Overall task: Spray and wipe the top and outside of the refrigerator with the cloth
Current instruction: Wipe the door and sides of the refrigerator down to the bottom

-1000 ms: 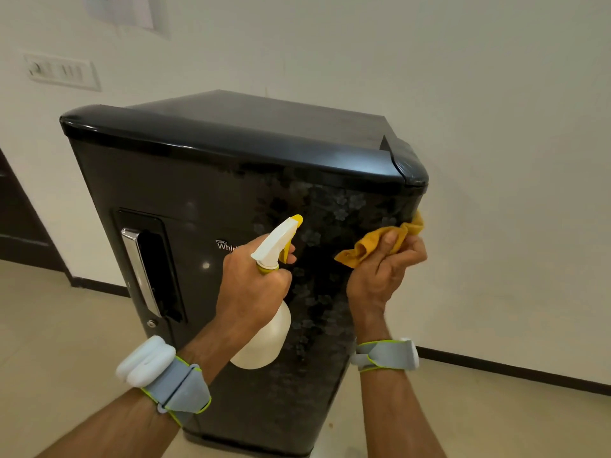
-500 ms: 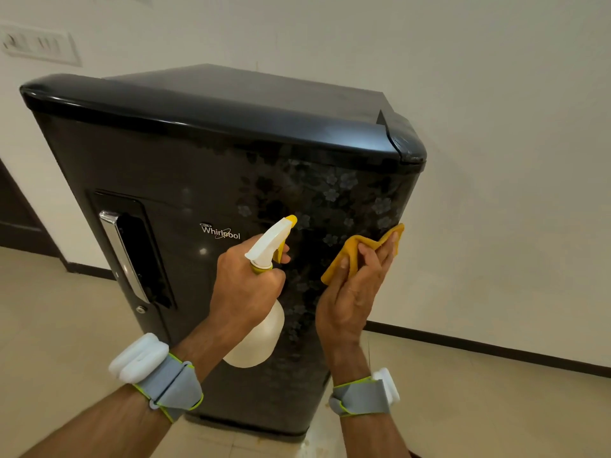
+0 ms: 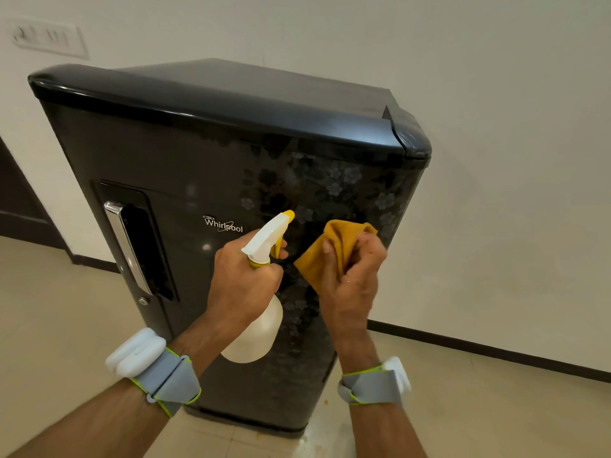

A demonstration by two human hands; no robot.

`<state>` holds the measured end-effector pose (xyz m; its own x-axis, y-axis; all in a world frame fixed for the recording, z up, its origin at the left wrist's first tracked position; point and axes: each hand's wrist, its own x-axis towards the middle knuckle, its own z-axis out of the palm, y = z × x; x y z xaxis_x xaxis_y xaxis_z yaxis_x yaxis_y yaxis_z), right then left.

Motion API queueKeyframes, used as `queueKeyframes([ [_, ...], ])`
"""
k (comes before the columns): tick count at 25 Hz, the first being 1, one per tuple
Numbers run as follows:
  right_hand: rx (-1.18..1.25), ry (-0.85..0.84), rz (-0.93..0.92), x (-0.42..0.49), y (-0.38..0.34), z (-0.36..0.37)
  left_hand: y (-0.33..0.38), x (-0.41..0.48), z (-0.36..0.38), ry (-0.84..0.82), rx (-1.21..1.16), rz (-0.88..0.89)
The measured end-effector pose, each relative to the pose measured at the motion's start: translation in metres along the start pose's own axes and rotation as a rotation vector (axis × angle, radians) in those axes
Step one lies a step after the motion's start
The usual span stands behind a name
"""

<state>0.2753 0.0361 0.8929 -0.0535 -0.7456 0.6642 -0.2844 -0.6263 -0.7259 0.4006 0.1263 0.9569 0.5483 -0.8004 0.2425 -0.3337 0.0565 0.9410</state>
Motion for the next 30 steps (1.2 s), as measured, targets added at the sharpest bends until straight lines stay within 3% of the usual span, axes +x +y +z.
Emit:
queueKeyframes([
  [3, -0.175, -0.202, -0.082, -0.035, 0.019, 0.008, 0.001, -0.002, -0.005, 0.016, 0.000, 0.005],
  [4, -0.197, -0.199, -0.016, -0.048, 0.031, 0.000, 0.000, -0.002, -0.007, 0.021, 0.001, 0.008],
  [6, -0.052, -0.018, 0.258, -0.054, 0.040, -0.019, -0.002, -0.003, -0.009, 0.023, 0.000, 0.012],
  [8, -0.001, 0.178, 0.349, -0.029, 0.034, -0.025, -0.001, -0.004, -0.009, 0.008, 0.010, 0.011],
  [11, -0.057, 0.229, 0.155, 0.007, 0.007, -0.016, 0.000, -0.005, -0.003, -0.015, 0.011, 0.026],
  [14, -0.104, 0.007, -0.027, -0.021, 0.022, -0.010, 0.004, -0.007, 0.008, -0.045, 0.012, 0.048],
  [15, -0.139, -0.036, -0.011, -0.038, 0.035, -0.013, 0.004, -0.008, 0.010, -0.054, 0.014, 0.050],
  [19, 0.046, 0.165, 0.473, -0.016, 0.037, -0.033, 0.004, -0.010, 0.020, -0.092, -0.007, 0.037],
  [20, 0.064, 0.208, 0.464, 0.001, 0.028, -0.034, 0.005, -0.011, 0.022, -0.097, -0.005, 0.037],
  [22, 0.043, 0.234, 0.269, 0.021, 0.008, -0.029, 0.006, -0.010, 0.024, -0.091, -0.003, 0.045],
  [24, -0.055, 0.093, 0.041, 0.009, 0.001, -0.021, 0.005, -0.009, 0.025, -0.085, 0.013, 0.048],
  [26, -0.238, -0.056, -0.069, -0.023, 0.017, -0.020, 0.002, -0.009, 0.021, -0.069, 0.015, 0.031],
  [30, -0.248, 0.174, 0.243, -0.016, 0.022, -0.032, -0.008, -0.009, 0.009, -0.025, 0.026, -0.006],
])
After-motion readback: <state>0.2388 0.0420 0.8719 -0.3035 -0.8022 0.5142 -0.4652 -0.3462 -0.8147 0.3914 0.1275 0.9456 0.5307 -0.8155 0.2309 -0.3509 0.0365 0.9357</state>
